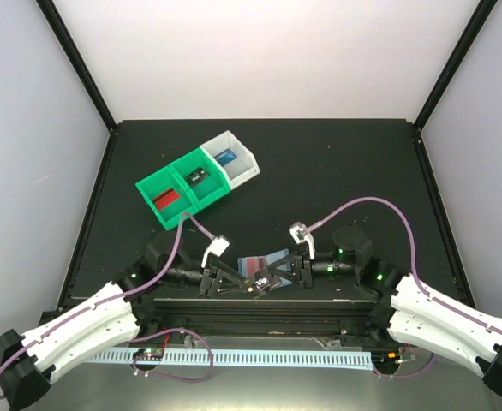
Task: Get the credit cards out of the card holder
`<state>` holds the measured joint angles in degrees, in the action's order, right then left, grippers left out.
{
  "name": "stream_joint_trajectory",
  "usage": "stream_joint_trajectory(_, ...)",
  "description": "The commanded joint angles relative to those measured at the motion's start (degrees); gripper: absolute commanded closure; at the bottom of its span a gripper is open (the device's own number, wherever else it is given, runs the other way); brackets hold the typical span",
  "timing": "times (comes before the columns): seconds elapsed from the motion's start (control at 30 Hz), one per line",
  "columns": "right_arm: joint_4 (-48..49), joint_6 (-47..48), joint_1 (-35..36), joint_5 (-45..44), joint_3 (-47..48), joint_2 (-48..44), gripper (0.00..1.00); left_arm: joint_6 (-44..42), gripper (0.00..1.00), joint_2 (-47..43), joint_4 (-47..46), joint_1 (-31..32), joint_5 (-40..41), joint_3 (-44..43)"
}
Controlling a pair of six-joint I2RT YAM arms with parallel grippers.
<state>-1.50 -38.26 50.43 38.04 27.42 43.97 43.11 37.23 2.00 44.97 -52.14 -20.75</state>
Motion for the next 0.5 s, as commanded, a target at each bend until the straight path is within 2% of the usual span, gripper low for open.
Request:
stream_joint_trajectory(0.0,12.8,-9.6,0.2,-1.3,-3.2,-0.8,0.99,4.3,0.41,-3.6,-3.6,-0.1,5.5,-0.5)
stream_joint_trajectory(0.17,24.1,-19.3,0.1,-4.8,-6.0,-1.1,0.99,6.1,0.33,-9.6,-3.8,-0.1,11.8,0.4)
stream_joint_trajectory(0.27,32.3,-25.4,0.1,-7.4,-8.5,-1.3,0.99,8.1,0.33,-11.4,-4.6,-0.1,14.6,1.2)
stream_joint_trajectory(0.4,35.0,-27.7,0.2,-10.7,-9.3,-1.6,0.99,8.9,0.34,-10.7,-6.0,-0.1,14.7,1.3)
stream_joint_trajectory(0.47,36.2,-29.0,0.2,-11.7,-9.6,-1.4,0.99,9.8,0.38,-9.7,-7.2,-0.1,14.0,1.3)
